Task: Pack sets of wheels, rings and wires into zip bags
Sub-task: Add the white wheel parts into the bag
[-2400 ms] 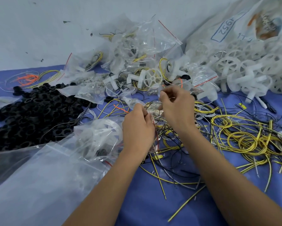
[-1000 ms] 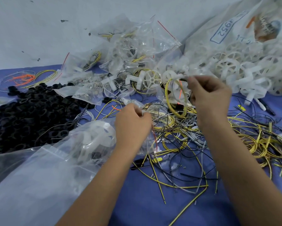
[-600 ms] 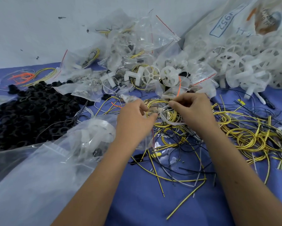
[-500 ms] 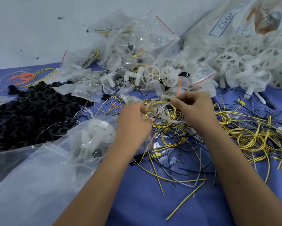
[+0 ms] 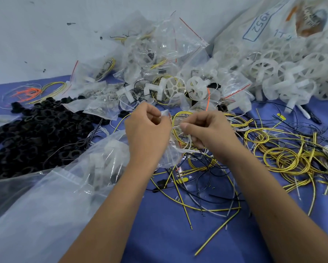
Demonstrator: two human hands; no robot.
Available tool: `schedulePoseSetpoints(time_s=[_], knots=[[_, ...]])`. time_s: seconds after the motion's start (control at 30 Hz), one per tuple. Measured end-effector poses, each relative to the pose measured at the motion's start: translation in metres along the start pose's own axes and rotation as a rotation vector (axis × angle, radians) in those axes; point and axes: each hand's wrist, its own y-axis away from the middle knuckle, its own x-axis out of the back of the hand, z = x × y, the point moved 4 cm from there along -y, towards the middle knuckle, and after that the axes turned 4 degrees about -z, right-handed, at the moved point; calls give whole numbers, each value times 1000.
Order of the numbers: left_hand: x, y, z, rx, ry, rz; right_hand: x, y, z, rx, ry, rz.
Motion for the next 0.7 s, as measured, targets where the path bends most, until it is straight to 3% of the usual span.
schedulePoseSetpoints(time_s=[0.27,0.4,0.53,0.7], knots=[[-12,17,39,-291,-46,-39,-30,5,-7,42,-59,-33],[-14,24,52,-366,-34,-22,-47,12,-11,43,-201,-247],[-13,24,47,-352,-33,-4,-52,16,-10,55,-52,-353],[-13,21,20,-204,-7,25,-38,8,-6,79,304,-166]])
